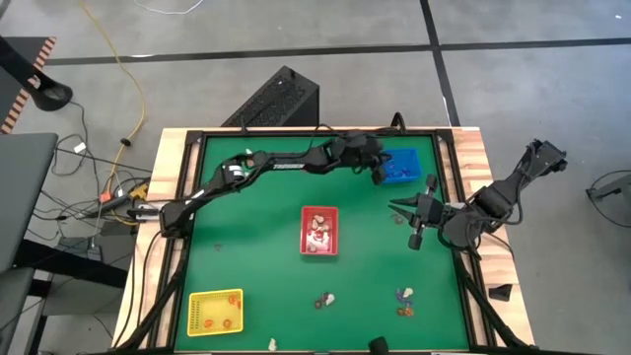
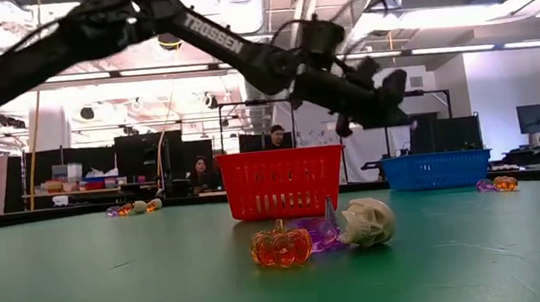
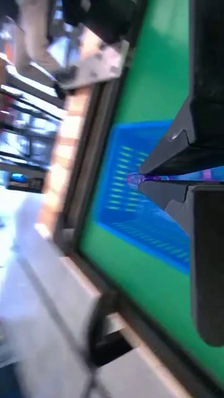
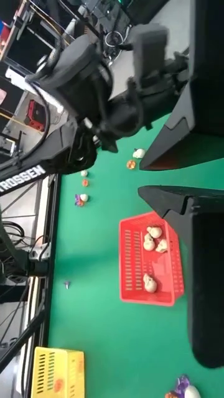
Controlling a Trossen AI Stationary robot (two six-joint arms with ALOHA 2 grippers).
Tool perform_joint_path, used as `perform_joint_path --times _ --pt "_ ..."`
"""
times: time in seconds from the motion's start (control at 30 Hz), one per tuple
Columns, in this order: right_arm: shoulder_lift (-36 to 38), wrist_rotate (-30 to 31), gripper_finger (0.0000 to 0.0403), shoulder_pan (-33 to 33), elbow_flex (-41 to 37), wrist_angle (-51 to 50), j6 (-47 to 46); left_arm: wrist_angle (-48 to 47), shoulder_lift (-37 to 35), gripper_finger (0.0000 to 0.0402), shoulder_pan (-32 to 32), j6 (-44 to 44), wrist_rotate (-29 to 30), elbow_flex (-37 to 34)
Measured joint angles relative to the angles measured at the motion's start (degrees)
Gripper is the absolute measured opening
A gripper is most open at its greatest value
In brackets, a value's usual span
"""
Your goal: Sort Halloween decoration
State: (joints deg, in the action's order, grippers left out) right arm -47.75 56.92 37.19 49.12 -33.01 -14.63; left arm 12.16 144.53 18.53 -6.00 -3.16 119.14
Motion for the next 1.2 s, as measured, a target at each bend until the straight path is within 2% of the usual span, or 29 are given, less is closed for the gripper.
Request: perform_joint_path --times 0.17,0.4,0.57,0.7,0.87,0.93,1.0,1.1,1.2 --pt "-0.1 0.0 0.0081 0.0 0.0 0.0 -0.3 -8.2 2.2 0.002 0.1 -0.7 1.5 5.5" --pt "-0.3 -0.2 0.0081 0.4 0.0 0.3 -0.3 -9.8 1.5 0.0074 0.1 -1.2 1.1 5.8" --pt "-0.3 -0.5 0.0081 0.3 0.0 0.0 -1.8 -19.0 -2.4 0.01 0.2 1.3 1.1 5.8" --pt "-0.3 -3.2 0.0081 0.3 0.0 0.0 -3.3 -32.9 -9.5 0.0103 0.0 6.9 5.7 5.8" --pt "-0.6 -7.6 0.0081 0.3 0.0 0.0 -7.7 -56.5 -21.0 0.0097 -1.5 14.7 16.8 5.8" --pt "-1.2 -9.2 0.0081 0.3 0.0 0.0 -9.4 -66.3 -25.0 0.0094 -2.5 15.3 20.8 5.3" --pt "-2.0 -10.6 0.0081 0.3 0.0 0.1 -10.8 -75.2 -29.1 0.009 -3.2 12.8 22.3 3.9" --pt "-3.6 -12.0 0.0081 0.3 0.0 0.1 -12.6 -80.8 -35.9 0.0083 -5.0 7.9 22.0 -1.8" --pt "-5.0 -13.3 0.0081 0.3 0.0 0.6 -14.4 -78.7 -43.3 0.0076 -9.2 5.3 21.7 -12.3"
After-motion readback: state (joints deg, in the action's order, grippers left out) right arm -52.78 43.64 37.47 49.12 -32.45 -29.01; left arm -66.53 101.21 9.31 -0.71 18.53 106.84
